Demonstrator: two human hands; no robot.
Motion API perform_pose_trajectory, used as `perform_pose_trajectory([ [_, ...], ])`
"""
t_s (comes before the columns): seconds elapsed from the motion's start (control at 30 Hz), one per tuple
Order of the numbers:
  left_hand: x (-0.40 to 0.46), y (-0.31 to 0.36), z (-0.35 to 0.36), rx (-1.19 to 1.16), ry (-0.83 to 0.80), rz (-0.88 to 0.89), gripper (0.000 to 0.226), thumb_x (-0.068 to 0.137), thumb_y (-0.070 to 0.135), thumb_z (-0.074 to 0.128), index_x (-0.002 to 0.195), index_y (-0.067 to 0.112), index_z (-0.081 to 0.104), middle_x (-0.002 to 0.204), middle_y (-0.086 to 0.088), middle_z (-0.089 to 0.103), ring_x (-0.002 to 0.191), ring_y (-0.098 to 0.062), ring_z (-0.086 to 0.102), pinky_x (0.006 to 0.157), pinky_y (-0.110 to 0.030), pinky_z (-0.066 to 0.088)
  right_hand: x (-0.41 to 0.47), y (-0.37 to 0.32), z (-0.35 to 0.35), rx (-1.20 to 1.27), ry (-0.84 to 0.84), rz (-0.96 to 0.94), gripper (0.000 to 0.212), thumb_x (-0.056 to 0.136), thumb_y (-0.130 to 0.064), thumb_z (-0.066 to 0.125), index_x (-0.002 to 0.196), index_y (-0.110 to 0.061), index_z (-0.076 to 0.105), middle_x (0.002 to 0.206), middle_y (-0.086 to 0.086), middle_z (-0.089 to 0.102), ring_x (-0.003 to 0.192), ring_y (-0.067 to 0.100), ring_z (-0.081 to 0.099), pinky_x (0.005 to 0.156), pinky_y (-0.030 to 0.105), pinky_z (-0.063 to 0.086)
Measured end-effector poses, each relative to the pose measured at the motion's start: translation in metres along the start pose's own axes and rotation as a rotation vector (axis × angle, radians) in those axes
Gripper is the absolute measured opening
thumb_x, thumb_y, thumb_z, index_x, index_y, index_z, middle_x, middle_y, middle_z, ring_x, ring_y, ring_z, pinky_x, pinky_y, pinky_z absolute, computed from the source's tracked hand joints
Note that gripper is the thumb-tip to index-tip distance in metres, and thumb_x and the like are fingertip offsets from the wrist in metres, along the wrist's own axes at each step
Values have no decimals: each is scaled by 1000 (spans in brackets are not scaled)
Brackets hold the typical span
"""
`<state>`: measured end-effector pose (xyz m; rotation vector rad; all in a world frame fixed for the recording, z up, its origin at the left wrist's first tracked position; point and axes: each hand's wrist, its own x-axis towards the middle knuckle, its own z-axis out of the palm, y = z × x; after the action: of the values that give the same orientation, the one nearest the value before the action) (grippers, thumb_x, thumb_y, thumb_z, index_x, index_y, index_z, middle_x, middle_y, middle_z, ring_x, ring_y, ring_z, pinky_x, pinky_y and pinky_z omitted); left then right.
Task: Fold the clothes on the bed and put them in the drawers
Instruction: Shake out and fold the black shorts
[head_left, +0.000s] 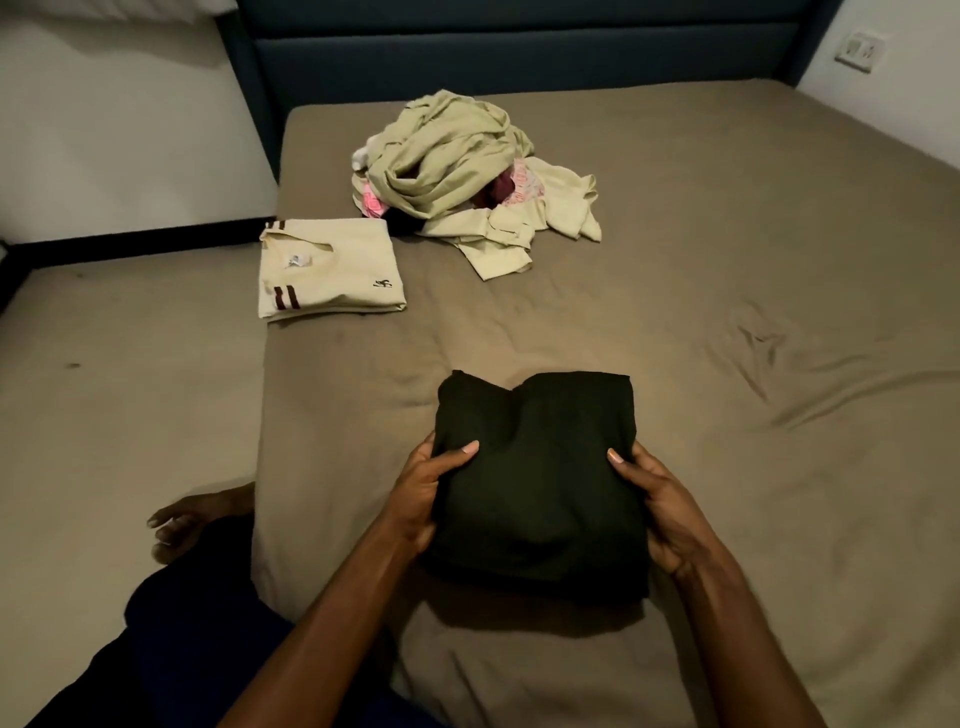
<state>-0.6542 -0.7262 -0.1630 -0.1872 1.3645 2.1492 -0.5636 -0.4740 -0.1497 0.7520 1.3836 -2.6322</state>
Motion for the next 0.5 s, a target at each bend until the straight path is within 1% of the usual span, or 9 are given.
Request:
perform_pose_trajectory([
  [0.07, 1, 24, -21, -22, 48, 86, 51, 91, 8, 67, 142, 11, 56, 135, -15, 66, 124, -36, 64, 108, -46, 47, 26, -1, 29, 23, -53, 22, 47, 99, -12, 57, 145, -15, 55, 140, 13, 65, 127, 34, 63, 104, 48, 53],
  [0.17, 3, 65, -54, -36, 164, 183, 53, 89, 8, 66, 141, 13, 57, 133, -11, 68, 121, -32, 66, 106, -45, 50, 70, 1, 81, 6, -115, 63, 46, 99, -11, 57, 144, -12, 55, 139, 15, 64, 125, 35, 64, 100, 45, 57],
  [0.27, 10, 103, -87, -28, 252, 251, 56, 87, 9, 68, 141, 16, 57, 131, -8, 69, 118, -30, 67, 104, -45, 53, 112, 5, 134, 7, -172, 113, 45, 99, -9, 57, 144, -10, 56, 137, 17, 65, 124, 37, 64, 96, 45, 59],
  [0.33, 23, 126, -110, -18, 292, 285, 51, 89, 8, 67, 139, 16, 58, 129, -6, 71, 115, -28, 69, 101, -42, 56, 142, 9, 165, 3, -193, 140, 42, 99, -8, 57, 141, -10, 57, 135, 17, 67, 123, 37, 65, 95, 45, 59],
  [0.4, 40, 144, -133, -24, 355, 270, 45, 92, 9, 67, 135, 17, 61, 125, -5, 73, 112, -26, 71, 99, -41, 57, 169, 16, 187, -7, -182, 180, 41, 99, -8, 58, 140, -9, 58, 134, 18, 67, 123, 38, 65, 99, 49, 57],
  [0.43, 48, 150, -143, -38, 384, 239, 43, 91, 12, 70, 133, 16, 63, 124, -6, 73, 112, -28, 71, 101, -43, 56, 178, 19, 196, -25, -176, 219, 42, 99, -10, 60, 141, -9, 58, 133, 18, 68, 122, 38, 65, 102, 51, 55],
  [0.47, 55, 153, -154, -59, 417, 185, 44, 89, 15, 73, 132, 12, 64, 123, -9, 73, 112, -31, 70, 104, -46, 53, 187, 24, 205, -68, -158, 261, 43, 98, -13, 62, 140, -9, 59, 130, 18, 69, 120, 39, 66, 102, 51, 54],
  [0.5, 61, 153, -163, -83, 438, 116, 48, 85, 18, 77, 131, 8, 65, 123, -13, 73, 112, -34, 70, 107, -49, 51, 191, 27, 210, -120, -130, 285, 42, 97, -15, 64, 138, -9, 60, 125, 18, 72, 116, 39, 68, 98, 50, 56],
])
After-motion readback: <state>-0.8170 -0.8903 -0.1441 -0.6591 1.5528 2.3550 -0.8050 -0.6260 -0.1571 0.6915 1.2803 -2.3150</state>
